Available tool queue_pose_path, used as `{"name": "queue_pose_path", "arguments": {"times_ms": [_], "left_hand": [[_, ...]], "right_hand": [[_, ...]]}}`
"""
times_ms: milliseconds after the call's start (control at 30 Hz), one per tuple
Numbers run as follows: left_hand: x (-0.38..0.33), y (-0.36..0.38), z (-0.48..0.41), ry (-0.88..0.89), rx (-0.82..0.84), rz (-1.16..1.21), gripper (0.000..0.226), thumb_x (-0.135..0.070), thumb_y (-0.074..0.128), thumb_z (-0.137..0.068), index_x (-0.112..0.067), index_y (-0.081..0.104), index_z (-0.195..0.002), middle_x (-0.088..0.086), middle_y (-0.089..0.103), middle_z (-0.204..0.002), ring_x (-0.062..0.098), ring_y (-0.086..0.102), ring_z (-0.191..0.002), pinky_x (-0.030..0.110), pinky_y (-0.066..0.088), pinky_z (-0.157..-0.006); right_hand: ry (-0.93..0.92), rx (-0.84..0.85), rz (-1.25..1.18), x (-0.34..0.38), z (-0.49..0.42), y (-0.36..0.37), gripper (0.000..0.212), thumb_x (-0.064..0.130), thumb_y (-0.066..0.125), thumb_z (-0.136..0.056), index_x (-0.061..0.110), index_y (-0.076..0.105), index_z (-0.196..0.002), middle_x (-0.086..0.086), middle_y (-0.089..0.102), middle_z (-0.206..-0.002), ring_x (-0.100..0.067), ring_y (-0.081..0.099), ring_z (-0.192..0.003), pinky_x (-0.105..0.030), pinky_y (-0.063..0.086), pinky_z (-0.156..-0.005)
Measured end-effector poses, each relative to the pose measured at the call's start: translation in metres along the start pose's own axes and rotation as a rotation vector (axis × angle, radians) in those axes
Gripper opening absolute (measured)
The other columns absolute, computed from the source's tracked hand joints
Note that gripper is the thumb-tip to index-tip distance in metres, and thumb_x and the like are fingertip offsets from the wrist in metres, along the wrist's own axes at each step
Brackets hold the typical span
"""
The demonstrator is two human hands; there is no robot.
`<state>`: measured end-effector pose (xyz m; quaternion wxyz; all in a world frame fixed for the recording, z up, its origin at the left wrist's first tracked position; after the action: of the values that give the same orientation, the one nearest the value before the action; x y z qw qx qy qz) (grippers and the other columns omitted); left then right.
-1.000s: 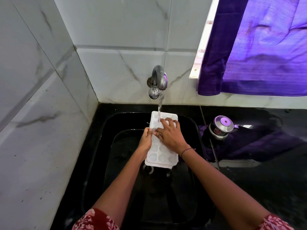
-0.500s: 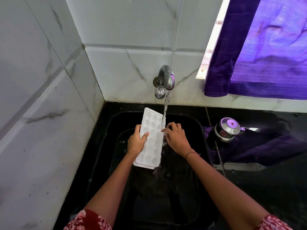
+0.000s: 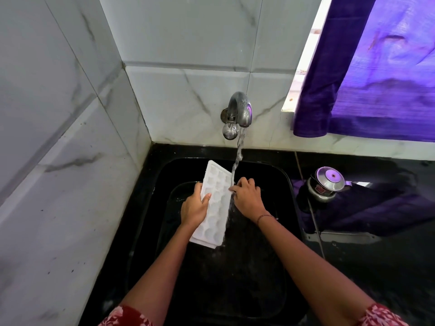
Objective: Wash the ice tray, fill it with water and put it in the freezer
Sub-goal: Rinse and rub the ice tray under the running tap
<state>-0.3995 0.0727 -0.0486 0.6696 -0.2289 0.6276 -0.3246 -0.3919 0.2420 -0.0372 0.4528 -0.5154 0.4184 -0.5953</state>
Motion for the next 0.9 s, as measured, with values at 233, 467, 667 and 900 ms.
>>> {"name": "queue_pose_path", "arguments": {"times_ms": [233,467,667,900], "left_hand": [[0.002,0.007,0.005,-0.164,0.099,0.368,0.021,-0.032,0.047,-0.097,-0.019,0.044,-0.113,-0.004,0.062,-0.102,0.020,0.062,-0.092,0.038,0.051,-0.079],[0.001,0.014,0.005,-0.240,0.152,0.604,0.017,-0.032,0.049,-0.096,-0.023,0.044,-0.110,0.004,0.062,-0.112,0.023,0.063,-0.099,0.046,0.054,-0.088],[-0.004,0.012,0.005,-0.257,0.161,0.685,0.018,-0.030,0.049,-0.097,-0.022,0.044,-0.112,0.002,0.061,-0.106,0.022,0.063,-0.095,0.041,0.055,-0.081],[-0.010,0.011,0.002,-0.267,0.150,0.727,0.018,-0.027,0.047,-0.098,-0.021,0.043,-0.113,0.002,0.060,-0.105,0.021,0.062,-0.093,0.036,0.054,-0.075]], "right_hand": [[0.005,0.000,0.020,-0.007,0.004,-0.001,0.038,0.020,0.044,-0.095,0.030,0.053,-0.131,-0.003,0.042,-0.120,-0.024,0.035,-0.112,-0.037,0.034,-0.096],[-0.014,-0.025,0.141,-0.005,0.005,-0.004,0.040,0.016,0.039,-0.095,0.027,0.053,-0.130,-0.005,0.038,-0.129,-0.028,0.032,-0.118,-0.041,0.031,-0.098],[-0.068,-0.022,0.211,-0.013,0.006,-0.011,0.038,0.024,0.042,-0.096,0.036,0.051,-0.131,-0.004,0.034,-0.136,-0.029,0.030,-0.123,-0.045,0.027,-0.102],[-0.083,-0.070,0.226,-0.015,0.008,-0.012,0.039,0.026,0.040,-0.096,0.037,0.048,-0.133,-0.003,0.031,-0.142,-0.029,0.029,-0.126,-0.044,0.027,-0.101]]}}
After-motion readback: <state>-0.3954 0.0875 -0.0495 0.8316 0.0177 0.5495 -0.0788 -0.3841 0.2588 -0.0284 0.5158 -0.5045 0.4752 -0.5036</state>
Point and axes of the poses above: each hand's wrist, its own z-axis away from the middle knuckle, its own y-axis out of the palm, x = y × z, the point moved 1 cm from there along -z, towards the middle knuckle
